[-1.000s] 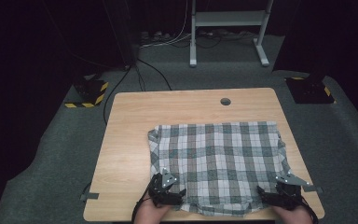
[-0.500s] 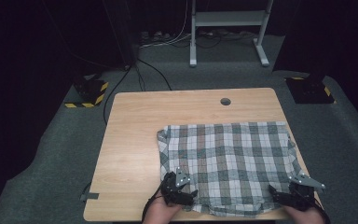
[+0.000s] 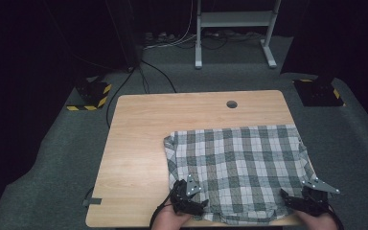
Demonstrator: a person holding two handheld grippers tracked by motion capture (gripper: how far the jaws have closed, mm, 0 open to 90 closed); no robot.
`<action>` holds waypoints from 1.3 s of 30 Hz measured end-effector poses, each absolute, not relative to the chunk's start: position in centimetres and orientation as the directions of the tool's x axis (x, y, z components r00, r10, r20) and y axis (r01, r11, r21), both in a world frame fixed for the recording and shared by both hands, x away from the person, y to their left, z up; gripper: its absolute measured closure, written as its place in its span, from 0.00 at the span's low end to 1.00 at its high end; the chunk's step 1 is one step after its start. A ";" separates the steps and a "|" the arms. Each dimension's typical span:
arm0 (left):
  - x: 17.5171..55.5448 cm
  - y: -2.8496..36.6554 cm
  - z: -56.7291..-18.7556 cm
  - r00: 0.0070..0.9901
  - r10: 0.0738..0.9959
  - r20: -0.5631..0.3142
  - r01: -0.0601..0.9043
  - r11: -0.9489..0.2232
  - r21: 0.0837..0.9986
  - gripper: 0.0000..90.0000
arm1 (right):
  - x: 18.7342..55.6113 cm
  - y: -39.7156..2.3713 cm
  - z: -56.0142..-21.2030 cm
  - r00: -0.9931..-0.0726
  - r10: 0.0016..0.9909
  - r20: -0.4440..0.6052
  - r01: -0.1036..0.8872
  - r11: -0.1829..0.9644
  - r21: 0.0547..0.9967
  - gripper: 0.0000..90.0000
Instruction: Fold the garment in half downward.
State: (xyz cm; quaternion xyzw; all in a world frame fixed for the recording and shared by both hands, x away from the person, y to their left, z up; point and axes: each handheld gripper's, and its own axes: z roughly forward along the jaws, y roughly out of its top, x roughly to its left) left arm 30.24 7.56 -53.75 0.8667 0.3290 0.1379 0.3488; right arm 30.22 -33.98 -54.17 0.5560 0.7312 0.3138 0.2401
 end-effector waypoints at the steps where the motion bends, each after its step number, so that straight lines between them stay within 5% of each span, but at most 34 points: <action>1: 30.3 7.6 -53.8 0.750 0.661 0.007 0.471 -0.542 0.696 0.16 | 30.2 -33.9 -54.1 -0.267 0.964 -0.004 0.665 0.187 0.723 0.06; 14: 30.3 10.5 -53.1 0.778 0.626 -0.054 0.453 -0.499 0.739 0.10 | 30.0 -33.1 -53.1 -0.300 0.954 0.029 0.576 0.156 0.803 0.04; 39: 31.8 22.9 -51.8 0.585 0.807 -0.077 0.530 -0.309 0.789 0.06 | 30.3 -29.7 -52.3 -0.397 0.917 -0.048 0.493 0.257 0.831 0.02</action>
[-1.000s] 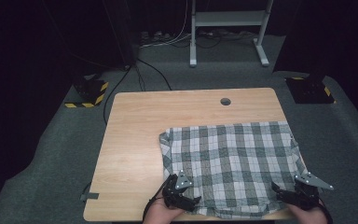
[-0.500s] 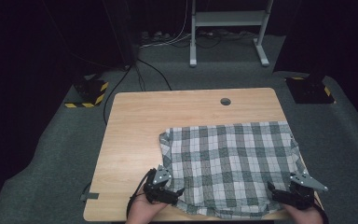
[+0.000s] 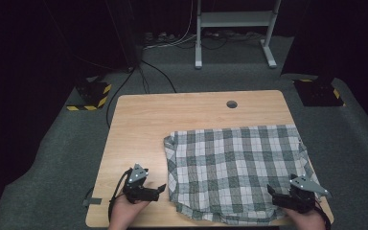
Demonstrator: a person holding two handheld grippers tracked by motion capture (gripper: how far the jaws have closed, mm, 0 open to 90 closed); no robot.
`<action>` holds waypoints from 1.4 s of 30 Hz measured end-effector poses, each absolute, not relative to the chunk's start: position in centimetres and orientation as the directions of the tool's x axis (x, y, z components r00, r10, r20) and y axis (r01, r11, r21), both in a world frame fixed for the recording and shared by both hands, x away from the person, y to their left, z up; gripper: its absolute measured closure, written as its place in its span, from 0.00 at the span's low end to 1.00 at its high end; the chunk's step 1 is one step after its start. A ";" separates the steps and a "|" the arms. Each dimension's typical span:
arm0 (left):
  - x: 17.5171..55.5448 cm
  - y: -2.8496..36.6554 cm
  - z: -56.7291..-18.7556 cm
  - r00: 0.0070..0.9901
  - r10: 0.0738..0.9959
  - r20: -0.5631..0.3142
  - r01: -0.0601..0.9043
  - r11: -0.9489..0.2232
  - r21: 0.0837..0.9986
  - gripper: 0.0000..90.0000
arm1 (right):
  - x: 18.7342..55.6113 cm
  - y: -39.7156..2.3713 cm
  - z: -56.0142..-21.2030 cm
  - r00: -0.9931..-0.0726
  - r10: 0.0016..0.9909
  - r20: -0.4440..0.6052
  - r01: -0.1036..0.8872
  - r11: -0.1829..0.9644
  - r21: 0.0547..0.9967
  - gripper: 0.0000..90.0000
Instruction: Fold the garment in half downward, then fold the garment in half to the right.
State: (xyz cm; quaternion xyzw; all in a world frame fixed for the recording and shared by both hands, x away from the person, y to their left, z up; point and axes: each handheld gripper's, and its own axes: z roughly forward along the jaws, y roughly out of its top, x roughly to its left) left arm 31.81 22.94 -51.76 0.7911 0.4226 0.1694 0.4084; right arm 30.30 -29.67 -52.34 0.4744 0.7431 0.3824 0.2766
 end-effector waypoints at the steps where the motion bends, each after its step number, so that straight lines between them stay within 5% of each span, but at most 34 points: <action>1: 31.8 23.5 -51.8 0.574 0.815 -0.080 0.537 -0.301 0.788 0.06 | 30.3 -29.3 -52.2 -0.405 0.913 -0.051 0.489 0.263 0.831 0.02; 17: 31.4 28.7 -53.5 0.458 0.885 -0.084 0.612 -0.245 0.752 0.06 | 30.8 -23.7 -52.4 -0.559 0.828 -0.030 0.453 0.336 0.826 0.00; 42: 33.4 26.1 -52.0 0.554 0.823 -0.127 0.547 -0.244 0.801 0.02 | 30.5 -23.2 -52.6 -0.566 0.822 -0.062 0.435 0.363 0.824 0.00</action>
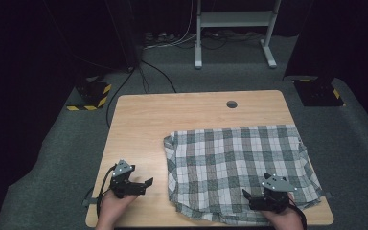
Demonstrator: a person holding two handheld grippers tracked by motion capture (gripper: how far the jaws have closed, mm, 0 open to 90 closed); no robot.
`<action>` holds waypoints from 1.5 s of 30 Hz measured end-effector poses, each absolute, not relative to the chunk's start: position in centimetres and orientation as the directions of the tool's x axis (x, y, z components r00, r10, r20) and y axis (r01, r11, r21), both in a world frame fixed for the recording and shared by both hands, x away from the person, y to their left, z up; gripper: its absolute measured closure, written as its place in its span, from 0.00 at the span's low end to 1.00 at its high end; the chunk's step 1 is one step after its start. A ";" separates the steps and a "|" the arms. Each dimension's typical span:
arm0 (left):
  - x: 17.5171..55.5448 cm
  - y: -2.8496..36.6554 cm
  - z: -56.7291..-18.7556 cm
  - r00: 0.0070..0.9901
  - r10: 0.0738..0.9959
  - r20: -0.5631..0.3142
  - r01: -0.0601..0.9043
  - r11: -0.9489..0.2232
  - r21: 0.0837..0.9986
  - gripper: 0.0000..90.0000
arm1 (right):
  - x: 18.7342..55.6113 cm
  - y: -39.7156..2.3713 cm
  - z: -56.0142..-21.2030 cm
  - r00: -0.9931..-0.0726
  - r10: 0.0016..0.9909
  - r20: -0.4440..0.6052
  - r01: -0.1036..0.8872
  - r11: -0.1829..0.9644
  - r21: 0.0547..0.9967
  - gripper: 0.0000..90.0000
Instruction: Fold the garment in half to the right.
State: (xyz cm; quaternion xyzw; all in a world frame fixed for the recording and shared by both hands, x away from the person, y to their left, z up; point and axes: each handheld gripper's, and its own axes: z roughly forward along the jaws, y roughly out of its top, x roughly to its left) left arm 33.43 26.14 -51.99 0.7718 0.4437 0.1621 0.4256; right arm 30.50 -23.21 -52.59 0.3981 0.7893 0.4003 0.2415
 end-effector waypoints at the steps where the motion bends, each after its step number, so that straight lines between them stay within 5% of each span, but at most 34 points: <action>1: 33.7 25.9 -51.8 0.558 0.819 -0.131 0.549 -0.246 0.799 0.02 | 30.5 -23.2 -52.6 -0.565 0.823 -0.062 0.434 0.360 0.826 0.00; 45: 44.8 20.1 -52.4 0.514 0.836 -0.190 0.610 -0.201 0.767 0.03 | 27.4 -22.2 -52.9 -0.589 0.808 -0.032 0.424 0.342 0.839 0.01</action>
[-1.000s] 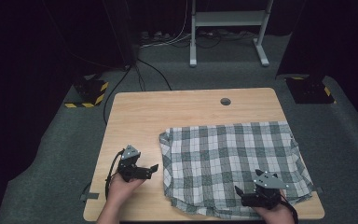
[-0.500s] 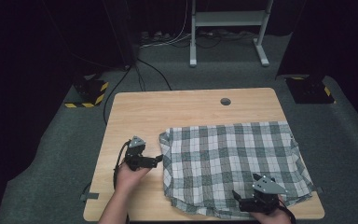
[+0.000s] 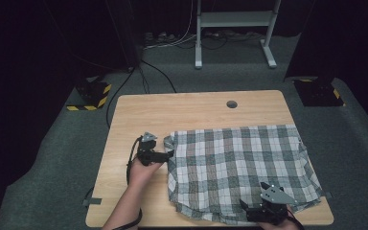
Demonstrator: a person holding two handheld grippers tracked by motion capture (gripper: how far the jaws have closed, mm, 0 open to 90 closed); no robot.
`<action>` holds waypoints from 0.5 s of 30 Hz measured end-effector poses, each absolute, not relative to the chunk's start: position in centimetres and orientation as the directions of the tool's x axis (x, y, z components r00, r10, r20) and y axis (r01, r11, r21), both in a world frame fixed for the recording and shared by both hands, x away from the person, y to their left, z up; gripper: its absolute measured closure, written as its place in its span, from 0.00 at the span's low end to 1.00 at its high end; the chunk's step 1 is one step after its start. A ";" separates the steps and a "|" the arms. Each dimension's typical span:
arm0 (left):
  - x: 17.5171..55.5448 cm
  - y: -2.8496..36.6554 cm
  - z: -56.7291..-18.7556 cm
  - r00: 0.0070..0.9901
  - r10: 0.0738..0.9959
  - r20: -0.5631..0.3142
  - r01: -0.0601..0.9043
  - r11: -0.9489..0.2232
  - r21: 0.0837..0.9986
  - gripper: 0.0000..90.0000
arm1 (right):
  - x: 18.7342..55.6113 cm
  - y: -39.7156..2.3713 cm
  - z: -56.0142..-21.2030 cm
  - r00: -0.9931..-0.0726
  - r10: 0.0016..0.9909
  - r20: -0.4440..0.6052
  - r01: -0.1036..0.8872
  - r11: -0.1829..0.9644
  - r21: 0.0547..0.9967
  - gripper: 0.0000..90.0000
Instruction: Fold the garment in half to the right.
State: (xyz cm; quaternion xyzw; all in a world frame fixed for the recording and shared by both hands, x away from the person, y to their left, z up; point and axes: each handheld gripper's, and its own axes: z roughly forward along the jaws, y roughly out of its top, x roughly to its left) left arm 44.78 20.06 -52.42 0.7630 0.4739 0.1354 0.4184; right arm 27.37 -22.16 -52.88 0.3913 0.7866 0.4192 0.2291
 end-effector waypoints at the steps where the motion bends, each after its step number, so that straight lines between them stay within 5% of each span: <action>1: 45.0 19.9 -52.5 0.512 0.839 -0.186 0.611 -0.204 0.765 0.03 | 27.4 -22.1 -52.9 -0.589 0.807 -0.032 0.424 0.343 0.838 0.01; 15: 47.6 18.8 -52.9 0.481 0.853 -0.202 0.628 -0.175 0.758 0.14 | 27.1 -21.2 -52.8 -0.607 0.793 -0.040 0.407 0.354 0.842 0.01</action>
